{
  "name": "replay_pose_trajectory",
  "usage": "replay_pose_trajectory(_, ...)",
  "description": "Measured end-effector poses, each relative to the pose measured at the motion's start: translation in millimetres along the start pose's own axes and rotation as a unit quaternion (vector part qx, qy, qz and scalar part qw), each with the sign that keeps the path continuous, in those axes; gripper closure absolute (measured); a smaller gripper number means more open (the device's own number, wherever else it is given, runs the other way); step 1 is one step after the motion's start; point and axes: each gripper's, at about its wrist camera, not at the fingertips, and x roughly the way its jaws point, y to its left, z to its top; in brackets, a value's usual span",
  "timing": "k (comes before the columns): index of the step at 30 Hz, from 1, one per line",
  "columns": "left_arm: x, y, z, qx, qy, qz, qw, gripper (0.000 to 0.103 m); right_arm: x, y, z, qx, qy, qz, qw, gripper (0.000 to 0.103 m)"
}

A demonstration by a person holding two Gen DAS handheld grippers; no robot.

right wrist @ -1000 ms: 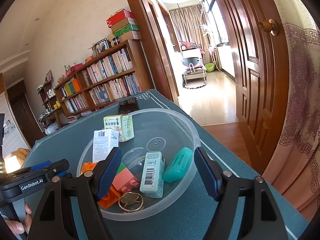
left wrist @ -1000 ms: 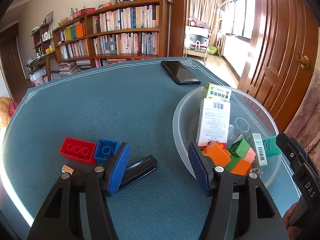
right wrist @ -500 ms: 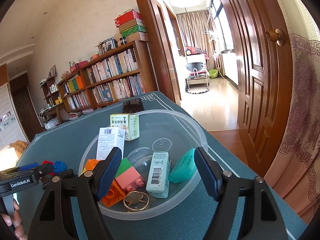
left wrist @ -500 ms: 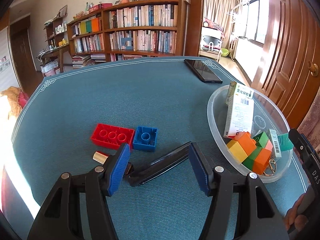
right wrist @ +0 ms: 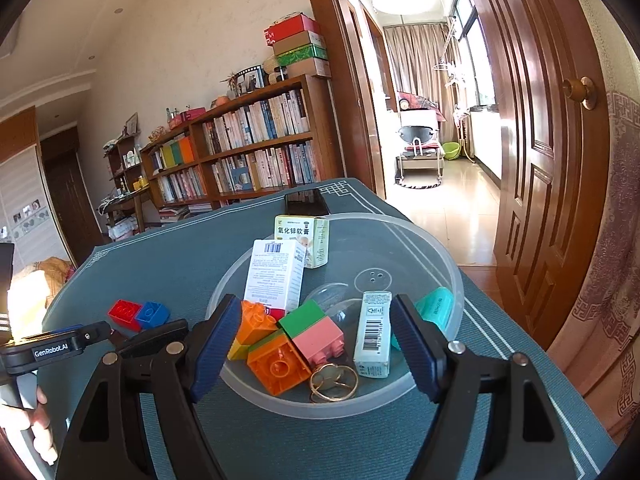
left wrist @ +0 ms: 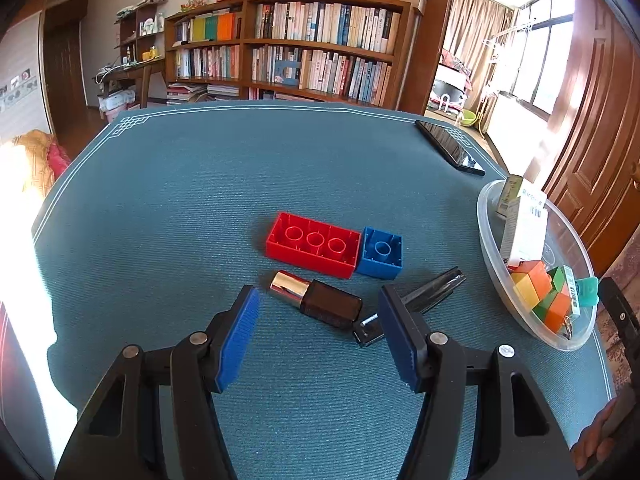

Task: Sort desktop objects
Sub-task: 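Move left tool to dark brown bottle with gold cap, then close left tool on brown bottle while right tool approaches black brush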

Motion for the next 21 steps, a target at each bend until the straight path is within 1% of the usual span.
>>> replay_pose_trajectory(5,6.5,6.1,1.8,-0.014,0.009,-0.014,0.9998,0.039,-3.3,32.2,-7.1,-0.023,0.028,0.053,0.998,0.022)
replay_pose_trajectory(11,19.3,2.7,6.4,-0.02,0.016,-0.023,0.9994,0.039,5.3,69.9,-18.6,-0.046,0.073,0.118,0.989,0.021)
replay_pose_trajectory(17,31.2,1.2,3.8,-0.012,0.025,-0.018,0.9994,0.039,17.4,94.0,-33.0,-0.062,0.118,0.155,0.979,0.021)
replay_pose_trajectory(21,40.7,9.2,2.3,-0.023,0.038,-0.015,0.9989,0.039,25.9,101.6,-38.0,-0.063,0.137,0.161,0.975,0.021)
